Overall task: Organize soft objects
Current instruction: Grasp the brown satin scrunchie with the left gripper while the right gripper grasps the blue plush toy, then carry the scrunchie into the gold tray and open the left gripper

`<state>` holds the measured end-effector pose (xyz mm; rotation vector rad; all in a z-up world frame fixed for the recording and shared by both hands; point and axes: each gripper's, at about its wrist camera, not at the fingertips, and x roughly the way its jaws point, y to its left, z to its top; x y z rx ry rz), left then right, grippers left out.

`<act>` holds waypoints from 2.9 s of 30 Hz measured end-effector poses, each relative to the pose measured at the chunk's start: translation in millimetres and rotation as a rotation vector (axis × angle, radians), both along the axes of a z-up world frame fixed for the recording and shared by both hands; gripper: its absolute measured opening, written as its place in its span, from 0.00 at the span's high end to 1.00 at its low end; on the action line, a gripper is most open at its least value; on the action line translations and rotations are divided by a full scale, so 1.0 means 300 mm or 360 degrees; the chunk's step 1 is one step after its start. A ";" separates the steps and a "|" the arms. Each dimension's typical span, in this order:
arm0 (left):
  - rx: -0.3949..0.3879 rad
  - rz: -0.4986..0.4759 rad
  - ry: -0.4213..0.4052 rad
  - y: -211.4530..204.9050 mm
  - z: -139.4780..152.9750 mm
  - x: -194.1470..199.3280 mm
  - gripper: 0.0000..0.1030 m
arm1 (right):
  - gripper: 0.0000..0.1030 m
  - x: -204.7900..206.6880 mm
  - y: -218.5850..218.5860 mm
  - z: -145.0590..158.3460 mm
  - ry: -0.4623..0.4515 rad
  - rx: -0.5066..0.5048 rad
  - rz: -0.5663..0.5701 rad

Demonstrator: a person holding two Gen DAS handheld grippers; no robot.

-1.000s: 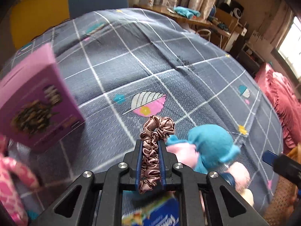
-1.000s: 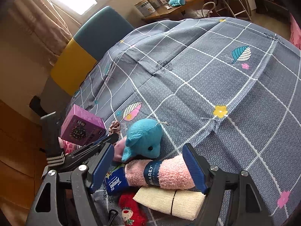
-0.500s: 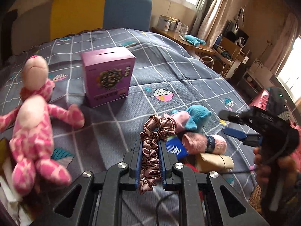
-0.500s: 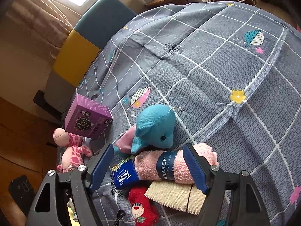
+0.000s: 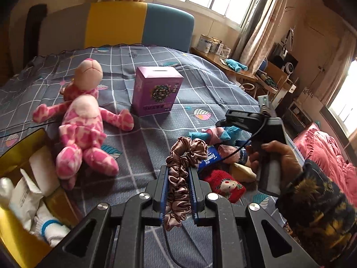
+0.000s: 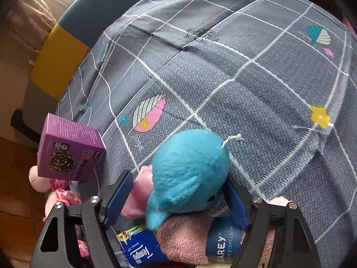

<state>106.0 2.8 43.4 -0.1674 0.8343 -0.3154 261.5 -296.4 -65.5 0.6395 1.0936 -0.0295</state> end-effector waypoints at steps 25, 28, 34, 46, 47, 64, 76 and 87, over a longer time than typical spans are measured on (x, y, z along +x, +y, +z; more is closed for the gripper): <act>0.0034 0.0313 -0.0047 0.197 0.014 -0.177 0.83 | 0.58 -0.295 0.479 0.141 -0.0222 -0.0020 0.1239; 0.0063 0.0361 -0.0052 0.226 0.015 -0.205 0.83 | 0.58 -0.331 0.548 0.063 -0.0151 -0.0060 0.1350; 0.0135 0.0453 -0.0080 0.275 0.017 -0.262 0.83 | 0.58 -0.345 0.556 -0.020 -0.0098 -0.0044 0.1307; 0.0072 0.0628 -0.0040 0.436 -0.010 -0.349 0.83 | 0.54 -0.346 0.562 -0.029 -0.0086 -0.0078 0.1312; 0.0066 0.0668 -0.0037 0.469 -0.013 -0.363 0.83 | 0.54 -0.345 0.561 -0.029 -0.0090 -0.0077 0.1312; -0.0105 0.1184 0.0220 0.925 -0.193 -0.372 0.81 | 0.53 -0.363 0.558 -0.026 -0.0159 -0.0119 0.1323; 0.0104 0.1227 0.0313 0.985 -0.279 -0.252 0.63 | 0.53 -0.361 0.561 -0.027 -0.0147 -0.0144 0.1300; 0.0260 0.1176 0.0094 0.813 -0.146 -0.384 0.47 | 0.53 -0.365 0.555 -0.025 -0.0166 -0.0147 0.1283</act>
